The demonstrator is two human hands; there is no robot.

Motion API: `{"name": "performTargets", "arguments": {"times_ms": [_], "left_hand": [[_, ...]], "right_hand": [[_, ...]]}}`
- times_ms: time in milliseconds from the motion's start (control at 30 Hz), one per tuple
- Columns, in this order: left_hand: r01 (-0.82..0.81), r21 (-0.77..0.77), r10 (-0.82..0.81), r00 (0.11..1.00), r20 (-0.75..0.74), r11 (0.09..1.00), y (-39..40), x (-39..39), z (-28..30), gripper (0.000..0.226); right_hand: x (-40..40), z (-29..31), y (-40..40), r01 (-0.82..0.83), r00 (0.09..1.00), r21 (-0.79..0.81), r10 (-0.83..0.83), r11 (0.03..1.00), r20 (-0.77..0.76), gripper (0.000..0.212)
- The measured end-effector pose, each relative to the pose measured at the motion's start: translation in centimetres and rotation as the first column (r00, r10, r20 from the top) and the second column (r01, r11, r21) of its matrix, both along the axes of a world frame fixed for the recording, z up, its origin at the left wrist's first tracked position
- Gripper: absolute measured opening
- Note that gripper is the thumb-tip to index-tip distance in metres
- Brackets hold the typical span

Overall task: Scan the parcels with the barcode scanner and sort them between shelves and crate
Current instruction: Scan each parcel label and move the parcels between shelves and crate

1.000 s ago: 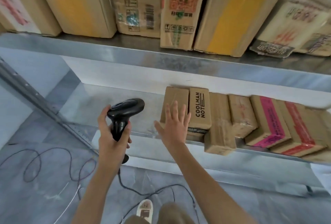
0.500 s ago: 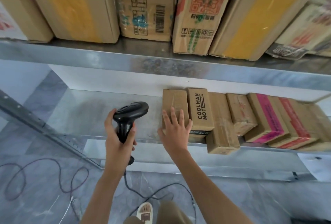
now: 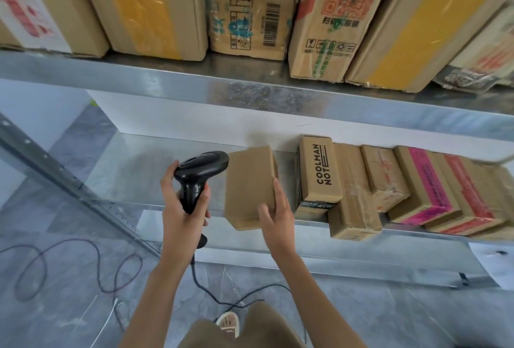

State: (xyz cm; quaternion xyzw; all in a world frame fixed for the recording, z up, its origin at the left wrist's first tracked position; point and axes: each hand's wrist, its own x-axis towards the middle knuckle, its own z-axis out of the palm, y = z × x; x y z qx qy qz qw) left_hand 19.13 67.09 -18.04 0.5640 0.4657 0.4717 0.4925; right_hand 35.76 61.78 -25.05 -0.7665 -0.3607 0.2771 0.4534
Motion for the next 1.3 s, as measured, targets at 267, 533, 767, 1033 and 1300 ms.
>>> {"name": "performTargets", "arguments": {"times_ms": [267, 533, 767, 1033, 1300], "left_hand": [[-0.016, 0.002, 0.016, 1.0, -0.003, 1.0, 0.1, -0.9, -0.3, 0.068], [-0.016, -0.008, 0.016, 1.0, 0.008, 1.0, 0.5, -1.4, -0.2, 0.067], [-0.022, -0.016, 0.022, 1.0, 0.021, 1.0, 1.0, -1.4, -0.5, 0.07], [-0.006, -0.008, 0.006, 1.0, 0.011, 1.0, 0.9, -1.5, -0.3, 0.069], [-0.01, -0.017, 0.01, 1.0, 0.003, 1.0, 0.5, -2.0, 0.1, 0.068]], "right_hand": [[-0.5, 1.4, 2.9, -0.069, 0.795, -0.463, 0.329, 0.884, 0.509, 0.093], [-1.6, 1.4, 3.9, -0.041, 0.773, -0.517, 0.355, 0.855, 0.525, 0.083], [-0.3, 3.0, 3.1, -0.137, 0.967, -0.229, 0.18, 0.964, 0.178, 0.071], [-0.8, 4.2, 4.5, -0.039, 0.8, -0.506, 0.33, 0.862, 0.501, 0.076], [-0.1, 3.0, 5.1, 0.094, 0.804, -0.47, 0.211, 0.878, 0.556, 0.067]]}}
